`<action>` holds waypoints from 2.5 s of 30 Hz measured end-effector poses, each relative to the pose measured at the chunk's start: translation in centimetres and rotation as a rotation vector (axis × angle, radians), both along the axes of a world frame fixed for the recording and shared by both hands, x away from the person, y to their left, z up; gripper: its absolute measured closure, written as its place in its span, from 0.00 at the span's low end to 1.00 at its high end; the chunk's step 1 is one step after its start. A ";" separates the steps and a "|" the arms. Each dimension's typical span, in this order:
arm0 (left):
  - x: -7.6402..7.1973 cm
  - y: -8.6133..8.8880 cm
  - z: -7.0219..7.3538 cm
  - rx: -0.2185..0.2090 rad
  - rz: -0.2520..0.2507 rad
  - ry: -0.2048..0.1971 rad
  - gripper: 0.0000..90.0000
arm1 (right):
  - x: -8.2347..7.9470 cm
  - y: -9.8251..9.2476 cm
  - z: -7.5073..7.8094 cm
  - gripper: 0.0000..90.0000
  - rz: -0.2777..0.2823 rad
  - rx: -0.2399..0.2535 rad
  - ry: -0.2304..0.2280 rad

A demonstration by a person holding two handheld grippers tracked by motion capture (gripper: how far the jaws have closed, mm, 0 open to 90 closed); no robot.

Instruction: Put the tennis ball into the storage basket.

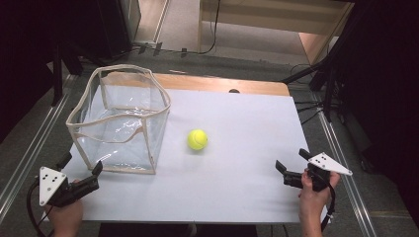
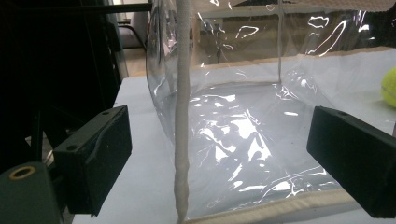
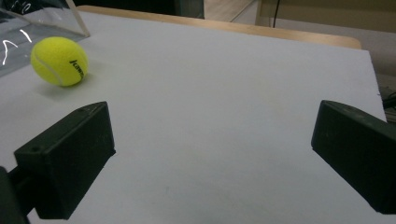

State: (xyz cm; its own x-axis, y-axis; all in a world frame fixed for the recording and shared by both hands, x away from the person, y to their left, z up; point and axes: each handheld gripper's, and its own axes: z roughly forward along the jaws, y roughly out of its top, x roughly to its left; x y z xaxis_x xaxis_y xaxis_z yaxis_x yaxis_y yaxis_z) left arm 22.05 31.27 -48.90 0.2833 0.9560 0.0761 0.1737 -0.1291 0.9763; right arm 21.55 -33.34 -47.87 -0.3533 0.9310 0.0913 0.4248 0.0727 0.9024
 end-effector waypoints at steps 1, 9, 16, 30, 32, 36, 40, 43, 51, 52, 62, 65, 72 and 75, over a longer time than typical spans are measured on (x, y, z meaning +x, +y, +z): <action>0.0 0.0 0.0 -0.006 -0.001 -0.003 0.08 | 0.4 0.4 0.2 0.00 0.021 -0.001 0.008; 0.0 -0.2 -0.1 0.016 -0.003 -0.006 0.08 | 1.8 2.0 1.1 0.00 0.105 -0.022 0.025; 0.1 -0.2 -0.1 0.006 -0.006 -0.005 0.08 | 3.4 3.8 1.6 0.00 0.153 -0.040 0.058; 0.1 -0.2 -0.1 0.000 -0.004 0.004 0.08 | 7.0 7.6 2.6 0.00 0.256 -0.064 0.099; 0.1 -0.2 -0.1 0.001 -0.005 0.004 0.08 | 7.2 7.9 2.6 0.00 0.261 -0.062 0.098; 0.1 -0.2 -0.1 0.000 -0.003 0.003 0.08 | 8.1 9.1 2.7 0.00 0.295 -0.075 0.113; 0.2 -0.1 0.0 -0.006 -0.001 0.012 0.08 | 9.1 10.0 3.0 0.00 0.310 -0.099 0.136; 0.2 -0.1 0.0 -0.006 -0.003 0.010 0.08 | 9.5 10.5 3.2 0.00 0.325 -0.105 0.140; 0.3 0.0 0.0 -0.018 0.001 0.022 0.08 | 11.2 12.8 3.7 0.00 0.371 -0.135 0.164; 0.3 0.1 0.0 -0.029 0.000 0.019 0.08 | 11.3 13.1 3.7 0.00 0.377 -0.142 0.172; 0.3 0.2 0.0 -0.037 -0.007 0.022 0.08 | 12.7 16.1 4.1 0.00 0.439 -0.204 0.218; 0.4 0.2 0.0 -0.043 -0.005 0.024 0.08 | 13.3 16.8 4.0 0.00 0.446 -0.222 0.240; 0.4 0.2 0.0 -0.043 -0.007 0.025 0.08 | 14.6 18.7 3.6 0.00 0.474 -0.269 0.285; 0.3 0.3 0.1 -0.044 -0.008 0.027 0.08 | 15.1 19.4 3.4 0.00 0.490 -0.273 0.304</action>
State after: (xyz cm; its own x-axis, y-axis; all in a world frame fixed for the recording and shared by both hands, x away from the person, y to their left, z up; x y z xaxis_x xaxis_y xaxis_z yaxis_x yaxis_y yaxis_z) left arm 22.37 31.58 -48.85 0.2924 0.9559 0.0264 0.1993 -0.0879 0.9760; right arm 36.66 -13.98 -44.45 -0.7397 0.6719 0.0365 0.5181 0.5341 0.6680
